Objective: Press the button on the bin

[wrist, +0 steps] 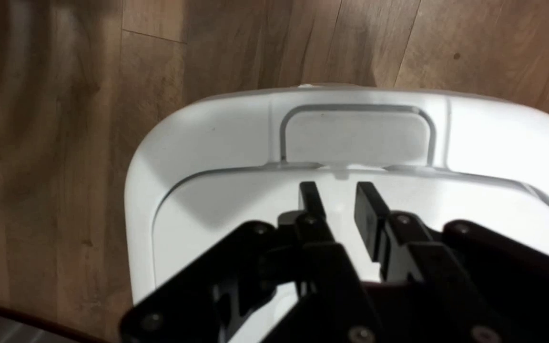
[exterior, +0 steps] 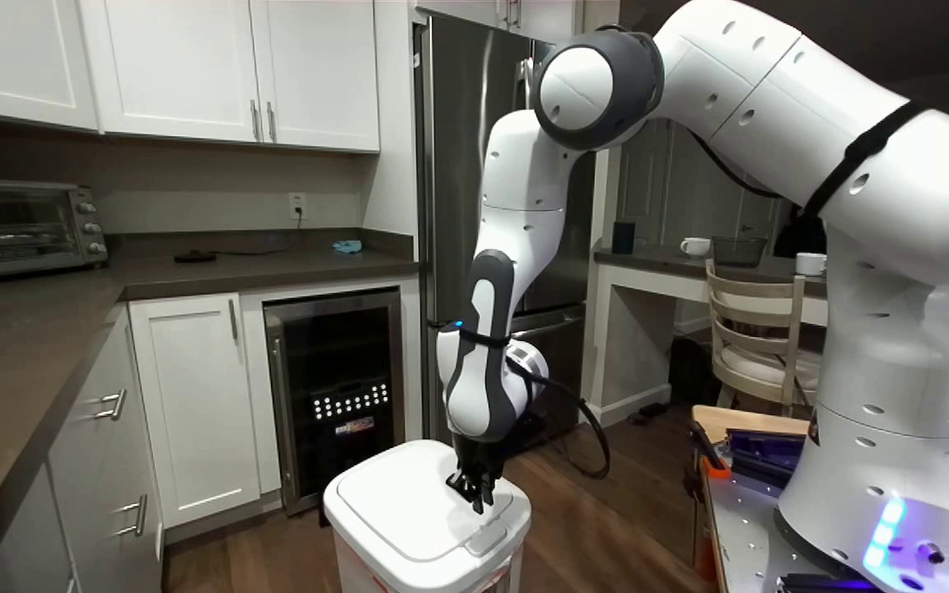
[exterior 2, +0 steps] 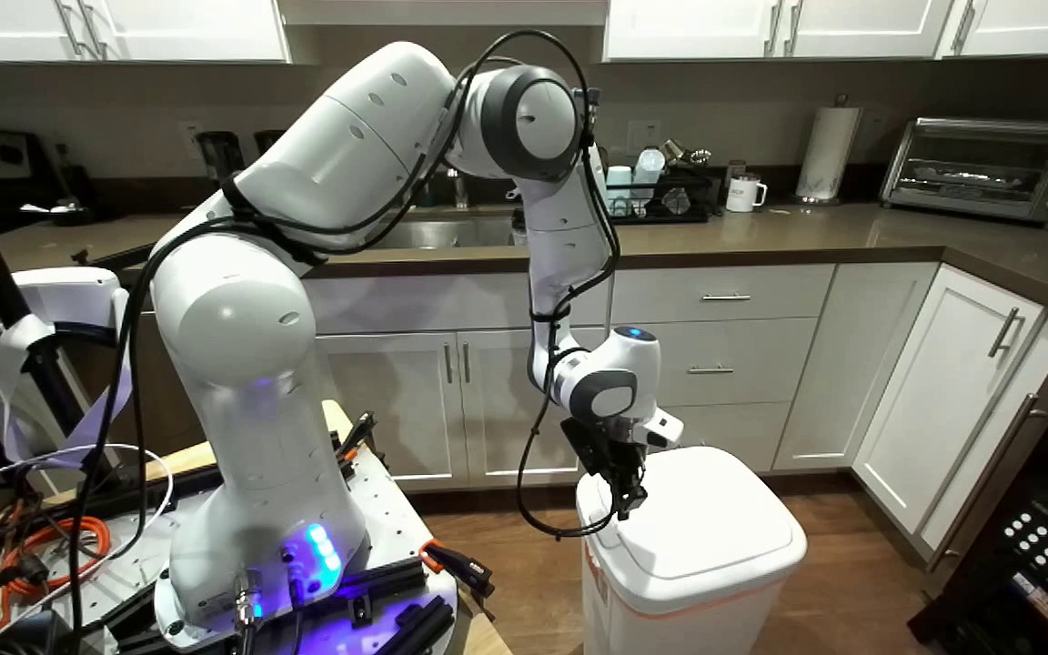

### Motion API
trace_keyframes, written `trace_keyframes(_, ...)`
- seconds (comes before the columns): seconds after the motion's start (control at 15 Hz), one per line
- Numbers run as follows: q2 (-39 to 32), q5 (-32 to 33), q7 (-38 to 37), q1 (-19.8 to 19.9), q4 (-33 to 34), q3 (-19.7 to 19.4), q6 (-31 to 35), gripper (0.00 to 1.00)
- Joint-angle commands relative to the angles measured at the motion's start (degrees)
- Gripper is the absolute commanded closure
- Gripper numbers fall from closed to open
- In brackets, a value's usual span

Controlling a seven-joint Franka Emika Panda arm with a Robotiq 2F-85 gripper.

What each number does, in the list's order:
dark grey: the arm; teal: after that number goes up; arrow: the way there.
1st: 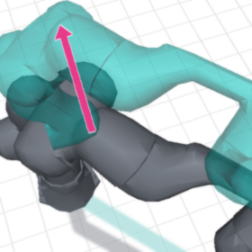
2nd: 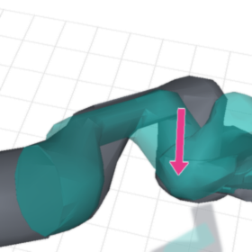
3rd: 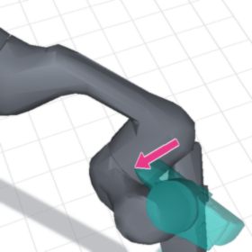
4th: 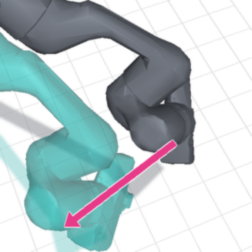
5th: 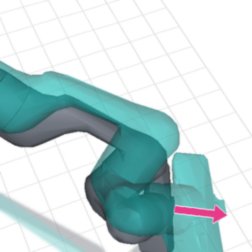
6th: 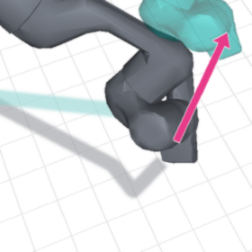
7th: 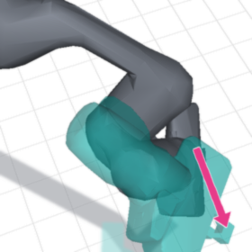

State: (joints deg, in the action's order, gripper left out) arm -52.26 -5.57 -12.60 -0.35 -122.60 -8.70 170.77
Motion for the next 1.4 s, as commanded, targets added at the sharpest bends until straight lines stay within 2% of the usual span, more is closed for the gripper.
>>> trace_keyframes(0.0,1.81,-1.74,-0.97,-0.21,-2.99,0.03,0.39,0.80)
trace_keyframes(0.27,1.31,-2.90,-0.60,1.13,-4.18,1.17,0.04,0.84)
trace_keyframes(0.4,0.95,-3.19,0.08,2.23,-4.79,2.13,0.86,0.91)
trace_keyframes(0.47,0.50,-3.09,0.71,2.98,-4.93,2.82,2.25,0.99)
trace_keyframes(0.93,-4.19,-2.53,2.97,8.69,-2.81,8.08,8.48,0.99)
trace_keyframes(1.13,-8.45,-1.49,4.23,9.24,-0.44,8.35,13.42,1.00)
trace_keyframes(1.33,-10.33,-1.06,5.10,10.84,0.74,9.63,13.80,1.00)
